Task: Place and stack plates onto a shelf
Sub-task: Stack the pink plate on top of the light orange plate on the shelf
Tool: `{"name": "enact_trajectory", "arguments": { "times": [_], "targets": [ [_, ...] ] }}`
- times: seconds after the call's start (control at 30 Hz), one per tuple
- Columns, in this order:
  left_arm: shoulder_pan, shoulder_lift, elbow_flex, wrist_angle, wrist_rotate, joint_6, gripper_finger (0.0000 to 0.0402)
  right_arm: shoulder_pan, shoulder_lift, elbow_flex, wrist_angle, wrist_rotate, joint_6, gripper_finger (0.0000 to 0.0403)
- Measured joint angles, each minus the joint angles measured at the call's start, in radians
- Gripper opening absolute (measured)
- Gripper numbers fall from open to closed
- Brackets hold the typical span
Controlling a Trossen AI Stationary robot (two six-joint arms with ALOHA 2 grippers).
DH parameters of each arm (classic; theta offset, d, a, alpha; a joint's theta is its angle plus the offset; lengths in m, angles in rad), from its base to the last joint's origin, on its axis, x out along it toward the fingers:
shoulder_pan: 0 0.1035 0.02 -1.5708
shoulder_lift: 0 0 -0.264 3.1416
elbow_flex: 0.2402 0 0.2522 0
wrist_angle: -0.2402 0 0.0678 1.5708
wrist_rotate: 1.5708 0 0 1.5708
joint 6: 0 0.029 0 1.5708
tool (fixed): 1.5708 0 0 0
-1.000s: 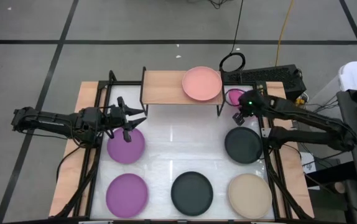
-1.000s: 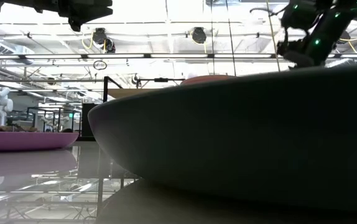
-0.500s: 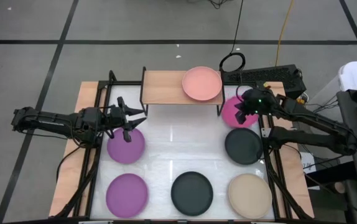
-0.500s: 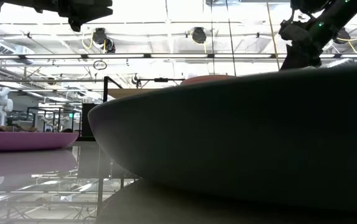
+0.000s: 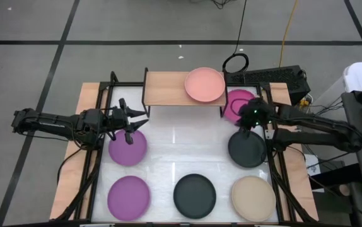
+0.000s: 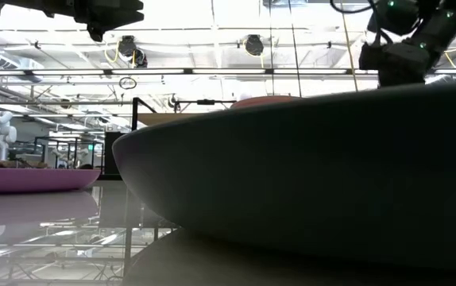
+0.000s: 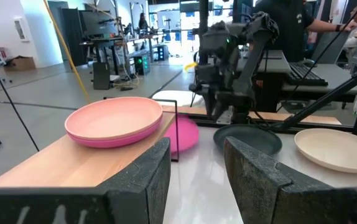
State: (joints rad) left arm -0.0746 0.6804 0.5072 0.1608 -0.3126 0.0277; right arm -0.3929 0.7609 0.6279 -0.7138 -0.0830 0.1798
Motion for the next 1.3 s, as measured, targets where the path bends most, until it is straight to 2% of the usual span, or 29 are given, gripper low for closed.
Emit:
{"name": "enact_trajectory", "arguments": {
  "times": [0.2, 0.37, 0.53, 0.7, 1.1, 1.3],
  "targets": [
    [0.0, 0.0, 0.0, 0.0, 0.0, 0.0, 0.0156, 0.051, 0.064, -0.036, 0.065, 0.01, 0.014, 0.016],
    [0.0, 0.0, 0.0, 0.0, 0.0, 0.0, 0.0156, 0.055, 0.148, -0.037, 0.065, 0.102, 0.039, 0.0195],
    [0.0, 0.0, 0.0, 0.0, 0.0, 0.0, 0.0156, 0.055, 0.222, -0.037, 0.076, 0.259, 0.056, 0.0196],
    [0.0, 0.0, 0.0, 0.0, 0.0, 0.0, 0.0156, 0.054, 0.278, -0.037, 0.103, 0.347, 0.048, 0.0191],
    [0.0, 0.0, 0.0, 0.0, 0.0, 0.001, 0.0156, 0.052, 0.444, -0.037, 0.133, 0.35, 0.044, 0.019],
    [0.0, 0.0, 0.0, 0.0, 0.0, 0.001, 0.0156, 0.052, 0.525, -0.037, 0.181, 0.45, 0.066, 0.0189]
  ]
}}
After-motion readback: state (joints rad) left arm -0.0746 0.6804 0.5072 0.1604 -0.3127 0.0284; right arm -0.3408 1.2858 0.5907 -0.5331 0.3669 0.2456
